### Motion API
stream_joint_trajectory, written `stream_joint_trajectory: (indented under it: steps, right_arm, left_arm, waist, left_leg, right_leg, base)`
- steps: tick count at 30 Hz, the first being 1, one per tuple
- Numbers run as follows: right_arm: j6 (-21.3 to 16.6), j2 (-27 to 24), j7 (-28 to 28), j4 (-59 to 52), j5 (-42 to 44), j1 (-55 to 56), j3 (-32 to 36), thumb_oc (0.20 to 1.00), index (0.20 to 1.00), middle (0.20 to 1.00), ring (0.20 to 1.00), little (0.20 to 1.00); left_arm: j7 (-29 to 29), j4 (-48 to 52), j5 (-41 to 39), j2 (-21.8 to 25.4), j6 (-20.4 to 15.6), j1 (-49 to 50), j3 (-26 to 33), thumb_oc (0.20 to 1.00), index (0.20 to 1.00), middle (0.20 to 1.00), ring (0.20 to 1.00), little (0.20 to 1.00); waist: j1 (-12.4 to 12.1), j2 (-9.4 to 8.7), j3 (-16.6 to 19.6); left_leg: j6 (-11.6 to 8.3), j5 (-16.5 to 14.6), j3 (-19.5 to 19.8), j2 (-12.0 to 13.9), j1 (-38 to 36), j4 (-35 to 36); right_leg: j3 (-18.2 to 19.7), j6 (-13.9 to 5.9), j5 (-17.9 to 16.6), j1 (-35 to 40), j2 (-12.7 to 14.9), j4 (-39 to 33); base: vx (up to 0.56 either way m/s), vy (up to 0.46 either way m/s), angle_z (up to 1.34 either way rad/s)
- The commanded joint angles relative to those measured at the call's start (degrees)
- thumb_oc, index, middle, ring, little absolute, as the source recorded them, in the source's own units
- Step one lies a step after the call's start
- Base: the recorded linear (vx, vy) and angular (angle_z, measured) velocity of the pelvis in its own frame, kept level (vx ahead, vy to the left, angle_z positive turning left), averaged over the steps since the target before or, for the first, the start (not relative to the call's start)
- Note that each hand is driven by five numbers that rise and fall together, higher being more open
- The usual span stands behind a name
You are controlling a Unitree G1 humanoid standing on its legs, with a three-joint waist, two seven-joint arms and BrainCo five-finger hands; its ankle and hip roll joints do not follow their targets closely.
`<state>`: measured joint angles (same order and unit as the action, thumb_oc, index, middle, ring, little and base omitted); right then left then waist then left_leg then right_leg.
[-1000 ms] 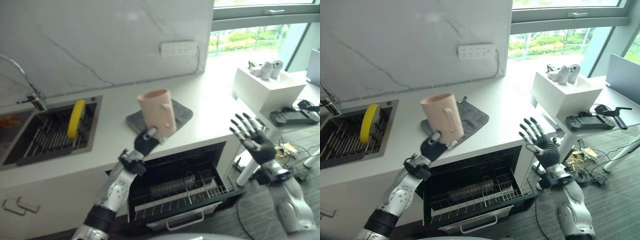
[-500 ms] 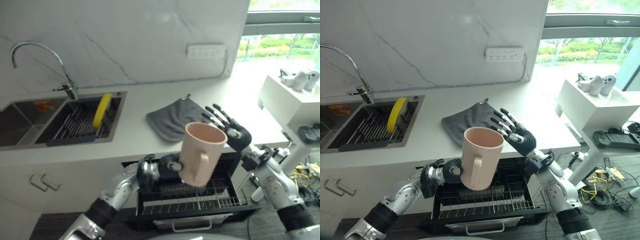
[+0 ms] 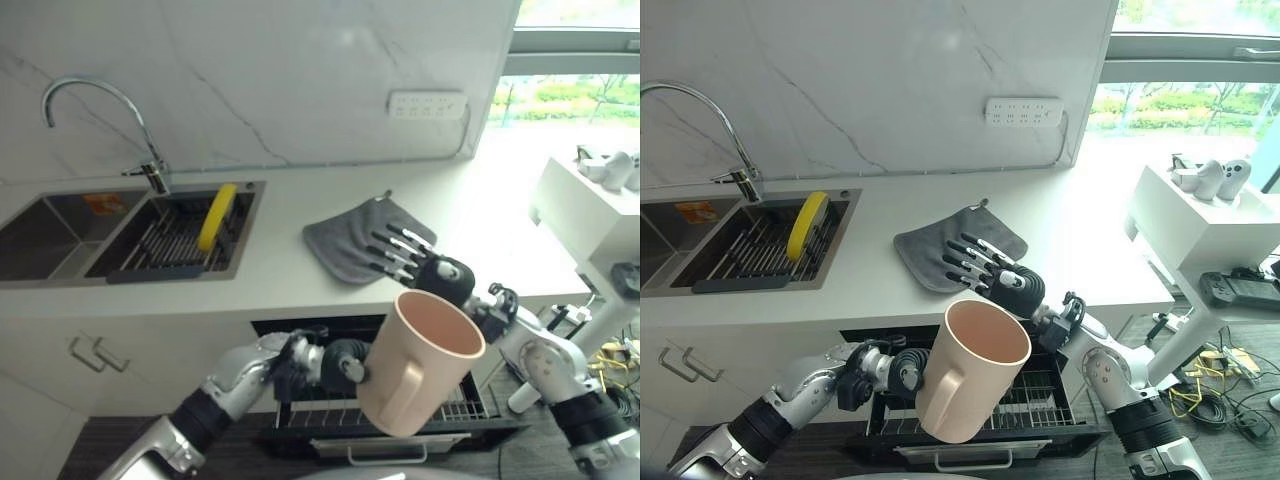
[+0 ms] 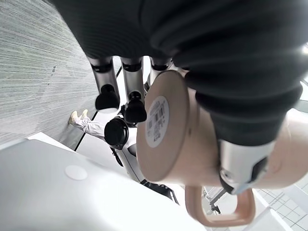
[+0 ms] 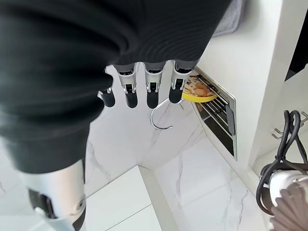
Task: Place the dishes in the dishwasher.
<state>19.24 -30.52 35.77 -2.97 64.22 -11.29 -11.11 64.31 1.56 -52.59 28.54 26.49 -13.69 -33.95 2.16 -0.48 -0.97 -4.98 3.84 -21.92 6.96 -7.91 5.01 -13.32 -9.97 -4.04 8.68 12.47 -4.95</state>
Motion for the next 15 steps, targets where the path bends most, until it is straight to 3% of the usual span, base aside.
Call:
stream_joint_trajectory:
  steps: [1, 10, 15]
  right_arm:
    - [-0.8, -2.9, 0.8, -3.4, 4.3, -6.5, 0.2, 1.0, 1.0, 1.0, 1.0, 1.0]
    - [0.0, -0.3, 1.4, 0.4, 7.9, -3.3, 2.9, 1.0, 1.0, 1.0, 1.0, 1.0]
    - [1.5, 0.8, 4.0, 2.6, 9.0, -2.1, 3.9, 1.0, 1.0, 1.0, 1.0, 1.0]
  left_arm:
    - [2.7, -1.8, -2.1, -0.3, -2.3, -5.9, -1.6, 0.2, 0.2, 0.2, 0.2, 0.2]
    - [2.8, -2.4, -6.5, -3.1, -4.1, -4.0, 1.5, 0.2, 0.2, 0.2, 0.2, 0.2]
    - [3.0, -2.3, -10.3, -4.0, -3.4, -3.3, 3.8, 0.2, 0.2, 0.2, 0.2, 0.2]
  waist:
    - [-1.3, -0.61, 0.8]
    - [-1.5, -0.83, 1.1]
    - [-1.7, -0.89, 1.2]
  left_leg:
    - [1.35, -5.0, 1.7, 0.6, -0.9, -4.4]
    - [1.28, -5.3, 1.7, 0.8, -1.4, -4.4]
    - [1.19, -5.3, 1.8, 0.8, -1.6, -4.2]
  right_leg:
    - [-2.6, -1.64, 2.5, -2.6, 3.0, 6.9]
    - [-2.4, -1.41, 2.7, -2.0, 2.7, 6.6]
    - [-2.3, -1.27, 2.8, -1.8, 2.6, 6.4]
  base:
    - [0.0, 0.0, 0.0]
    - [0.0, -0.002, 0.0]
    - [0.0, 0.0, 0.0]
